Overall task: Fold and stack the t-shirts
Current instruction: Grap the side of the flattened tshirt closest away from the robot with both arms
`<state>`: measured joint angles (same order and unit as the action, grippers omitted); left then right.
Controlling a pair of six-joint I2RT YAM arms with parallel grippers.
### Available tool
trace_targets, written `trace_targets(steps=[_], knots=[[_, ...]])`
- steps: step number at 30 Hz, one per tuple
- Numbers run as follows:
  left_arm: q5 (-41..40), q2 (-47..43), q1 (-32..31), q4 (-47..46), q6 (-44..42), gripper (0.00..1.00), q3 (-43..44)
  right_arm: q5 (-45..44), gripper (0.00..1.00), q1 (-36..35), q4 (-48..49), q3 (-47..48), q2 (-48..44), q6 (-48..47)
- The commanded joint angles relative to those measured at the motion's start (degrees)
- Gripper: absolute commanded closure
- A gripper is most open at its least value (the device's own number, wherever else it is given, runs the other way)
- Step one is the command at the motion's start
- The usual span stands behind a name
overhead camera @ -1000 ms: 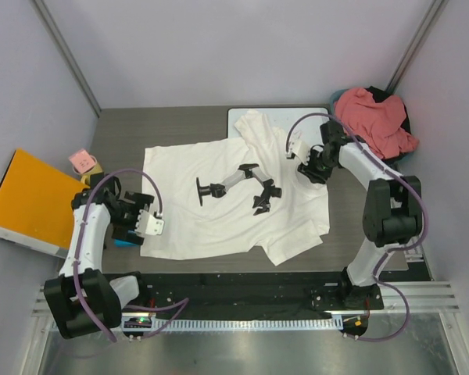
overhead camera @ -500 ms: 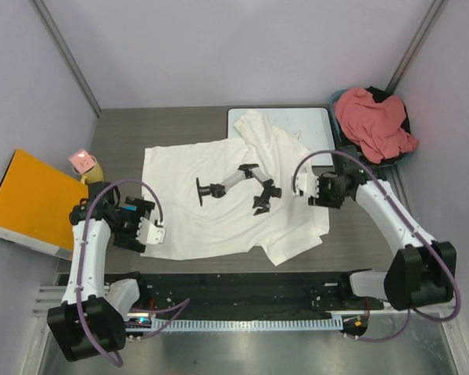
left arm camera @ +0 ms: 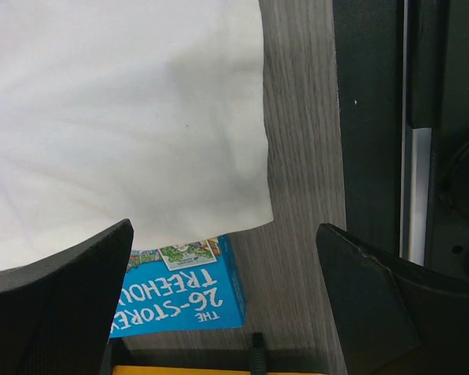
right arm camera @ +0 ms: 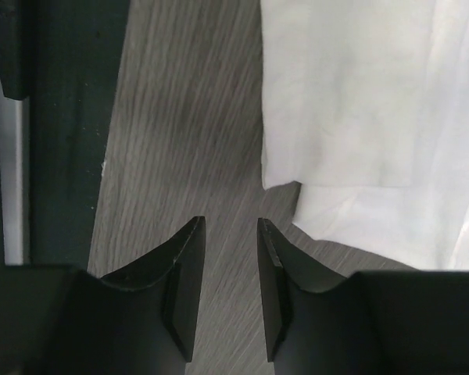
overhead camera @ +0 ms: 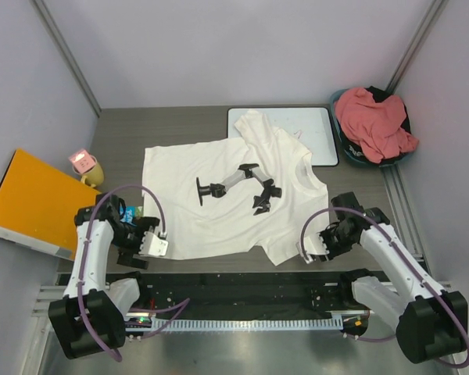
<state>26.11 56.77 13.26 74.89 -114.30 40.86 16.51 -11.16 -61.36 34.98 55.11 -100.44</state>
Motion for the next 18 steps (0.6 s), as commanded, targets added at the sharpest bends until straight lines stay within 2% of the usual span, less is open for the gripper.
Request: trace_targets(steps=[1, 5, 10, 18], knots=[[0.43, -1.66, 0.37, 7.64, -32.65, 0.00, -2.45, 2.91, 0.64, -1.23, 0.62, -3.85, -3.95, -3.80], [0.70, -5.25, 0.28, 2.64, -33.71, 0.00, -9.72, 3.00, 0.72, -1.76, 7.65, -7.82, -6.24, -2.22], [0.61, -9.57, 0.37, -6.86, -32.74, 0.00, -17.04, 2.03, 0.75, -1.94, 12.49, -8.18, -4.66, 1.56], [-1.41, -8.96, 0.28, -3.17, -31.25, 0.04, -16.07, 1.42, 0.78, -2.02, 11.88, -7.56, -4.23, 1.31]])
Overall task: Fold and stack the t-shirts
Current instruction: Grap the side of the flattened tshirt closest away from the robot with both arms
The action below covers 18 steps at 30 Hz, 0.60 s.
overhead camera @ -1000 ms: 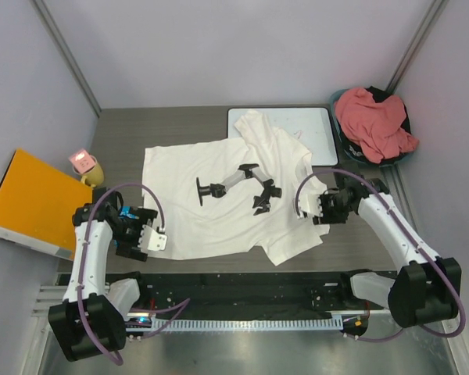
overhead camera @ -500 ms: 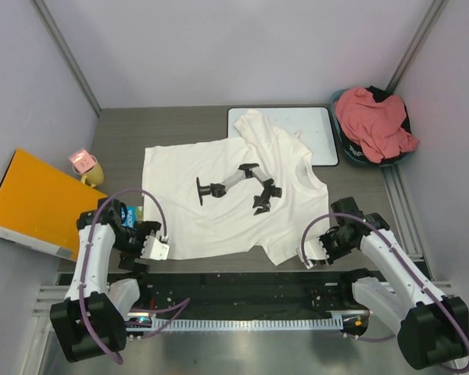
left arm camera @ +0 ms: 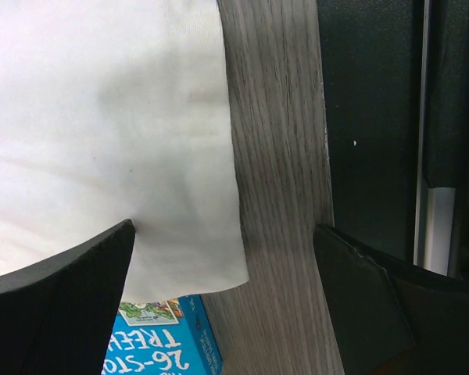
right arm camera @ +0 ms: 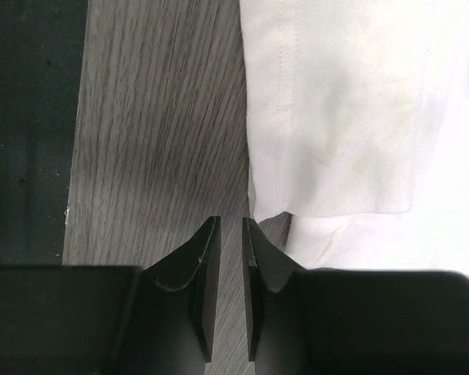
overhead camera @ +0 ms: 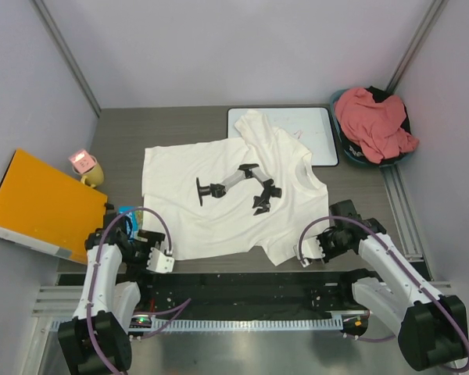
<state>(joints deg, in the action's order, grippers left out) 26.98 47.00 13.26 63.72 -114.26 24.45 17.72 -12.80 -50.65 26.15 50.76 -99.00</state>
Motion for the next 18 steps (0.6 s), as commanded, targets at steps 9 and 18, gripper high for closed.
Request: trace_targets(steps=[9, 18], knots=[[-2.63, 2.47, 0.28, 2.20, -30.59, 0.24, -1.24, -0.14, 0.90, -0.39, 4.33, 1.18, 3.90, 0.21], [-2.28, 7.04, 0.28, 0.87, -30.94, 0.70, 0.51, -0.92, 0.99, -0.47, 6.27, 2.15, 6.98, 0.74]])
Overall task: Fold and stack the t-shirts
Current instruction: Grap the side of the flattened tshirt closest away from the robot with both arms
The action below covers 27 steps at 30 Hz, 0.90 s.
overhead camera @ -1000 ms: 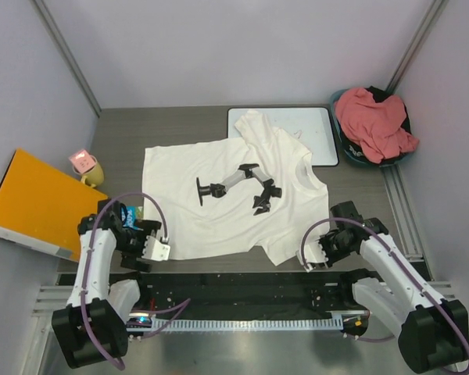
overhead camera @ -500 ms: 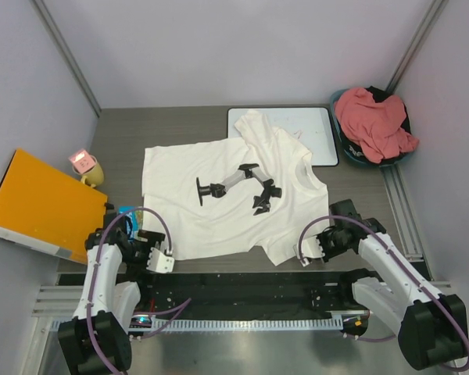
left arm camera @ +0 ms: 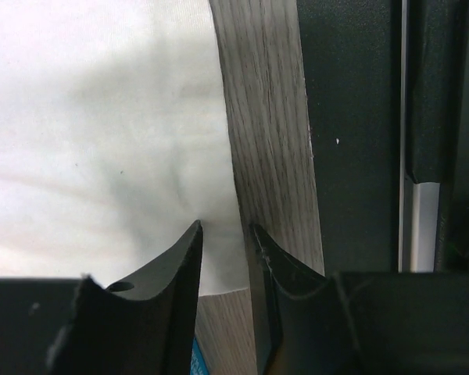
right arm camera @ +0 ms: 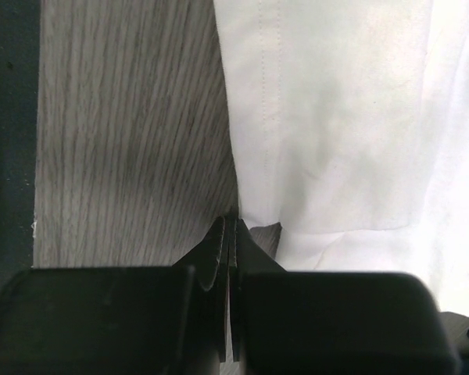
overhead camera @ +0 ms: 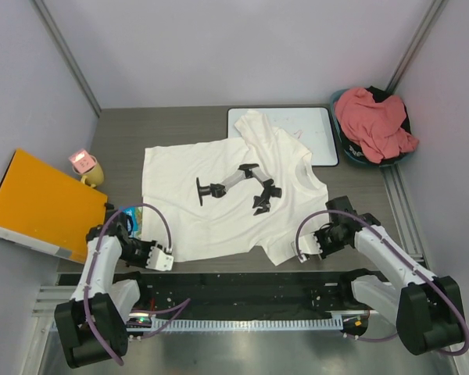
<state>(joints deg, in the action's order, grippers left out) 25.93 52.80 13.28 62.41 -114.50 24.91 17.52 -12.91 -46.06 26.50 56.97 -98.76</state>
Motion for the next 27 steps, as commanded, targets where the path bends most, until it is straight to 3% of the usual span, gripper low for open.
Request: trace_targets(steps=[1, 9, 13, 14, 17, 19, 21, 24, 27], knots=[[-1.41, 1.52, 0.34, 2.45, -30.52, 0.70, 0.58, -0.99, 0.99, -0.36, 1.77, 2.15, 1.04, 0.67], [-1.94, 3.01, 0.26, 3.77, -31.57, 0.71, 1.81, -1.61, 0.99, -0.45, 2.55, 3.03, 3.67, 1.73], [-1.59, 2.49, 0.26, 1.84, -32.72, 0.88, 0.06, -1.35, 0.99, -0.36, 4.23, 3.29, 4.29, 2.87], [-1.24, 2.23, 0.34, 1.23, -32.63, 0.98, -0.38, -1.35, 0.99, -0.36, 4.40, 3.38, 4.38, 3.13], [-1.15, 1.43, 0.34, -0.10, -32.46, 1.00, -1.44, -2.05, 0.99, -0.45, 4.67, 3.99, 4.64, 3.92], [-1.06, 1.61, 0.26, 0.08, -32.28, 1.00, -1.44, -2.49, 0.89, -0.45, 4.84, 4.43, 4.90, 4.71], [-0.28, 1.70, 0.26, -0.36, -31.93, 1.00, -1.44, -2.58, 0.68, -0.37, 5.28, 5.13, 5.26, 5.59], [0.96, 1.61, 0.26, -1.32, -31.49, 1.00, -1.53, -2.58, 0.58, -0.36, 5.11, 5.49, 6.04, 5.51], [1.31, 2.13, 0.26, -2.12, -31.31, 1.00, -1.18, -2.32, 0.61, -0.37, 4.75, 5.32, 7.18, 3.93]])
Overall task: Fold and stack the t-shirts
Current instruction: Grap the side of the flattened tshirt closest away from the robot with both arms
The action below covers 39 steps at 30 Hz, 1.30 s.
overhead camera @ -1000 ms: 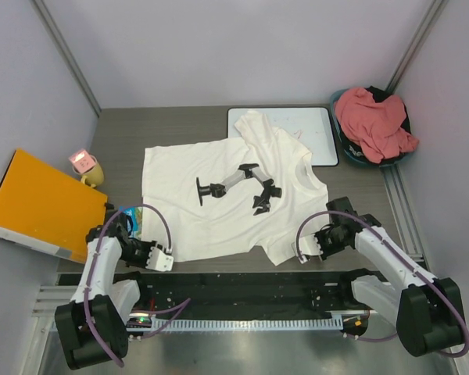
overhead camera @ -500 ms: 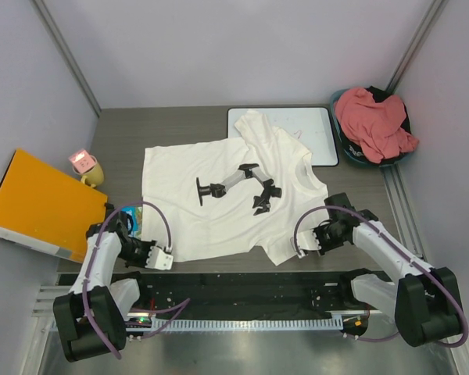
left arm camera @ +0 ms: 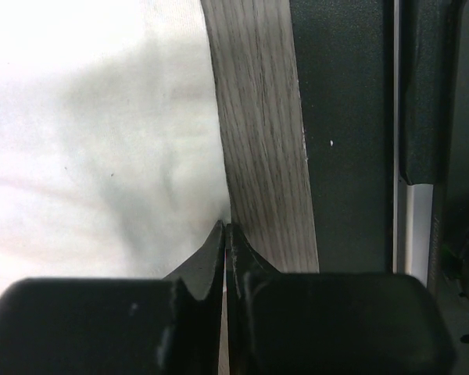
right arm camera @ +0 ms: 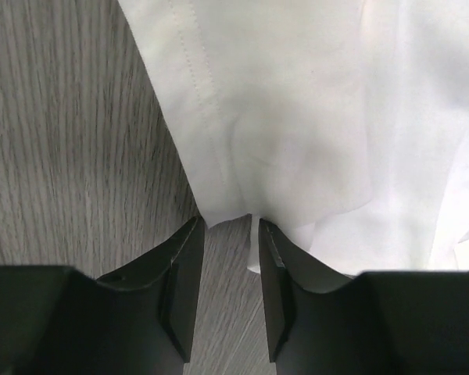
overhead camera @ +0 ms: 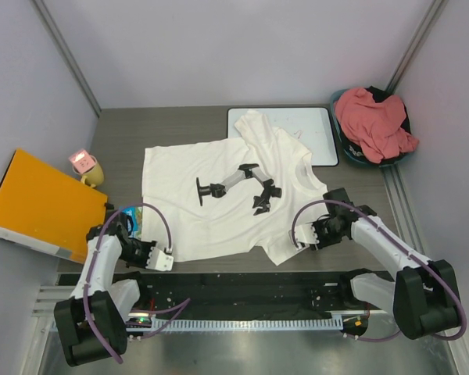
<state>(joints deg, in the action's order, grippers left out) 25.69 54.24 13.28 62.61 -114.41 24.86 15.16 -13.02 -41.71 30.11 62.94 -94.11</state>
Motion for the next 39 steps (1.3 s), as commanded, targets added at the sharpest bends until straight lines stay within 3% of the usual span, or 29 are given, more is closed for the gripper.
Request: trace_targets(steps=[1, 5, 6, 18, 29, 35, 36, 37, 39], knots=[[1.99, 0.87, 0.26, -2.58, -31.23, 1.00, -0.96, 0.22, 0.64, -0.34, 0.32, 1.71, 1.48, -0.99], [1.90, 1.57, 0.34, -2.67, -31.05, 1.00, -0.34, 0.31, 0.87, -0.52, 0.49, 1.80, 3.07, -1.43], [1.90, 1.66, 0.26, -2.67, -30.96, 1.00, -0.08, 0.31, 0.98, -0.61, 0.58, 1.97, 2.98, -1.43], [6.56, 1.84, 0.26, 1.98, -28.85, 1.00, 6.69, -0.83, 0.99, -0.61, -12.34, 13.22, -1.58, -3.28], [6.91, 2.27, 0.26, 13.67, -32.01, 1.00, 15.12, -4.61, 0.99, -0.43, -6.20, 16.03, -3.26, 1.64], [5.16, 2.72, 0.26, 15.79, -33.86, 1.00, 13.73, -5.31, 0.99, -0.52, -1.89, 17.17, -0.80, 3.93], [5.07, 2.54, 0.26, 15.96, -34.47, 0.97, 12.94, -5.31, 0.99, -0.52, -1.36, 17.35, -0.45, 4.19], [4.89, 1.84, 0.34, 15.79, -35.00, 0.80, 12.06, -5.31, 0.99, -0.52, -0.83, 17.53, 0.25, 4.54], [4.46, 0.87, 0.34, 14.57, -35.35, 0.62, 8.64, -5.49, 0.99, -0.52, -0.12, 18.05, 0.87, 4.63]])
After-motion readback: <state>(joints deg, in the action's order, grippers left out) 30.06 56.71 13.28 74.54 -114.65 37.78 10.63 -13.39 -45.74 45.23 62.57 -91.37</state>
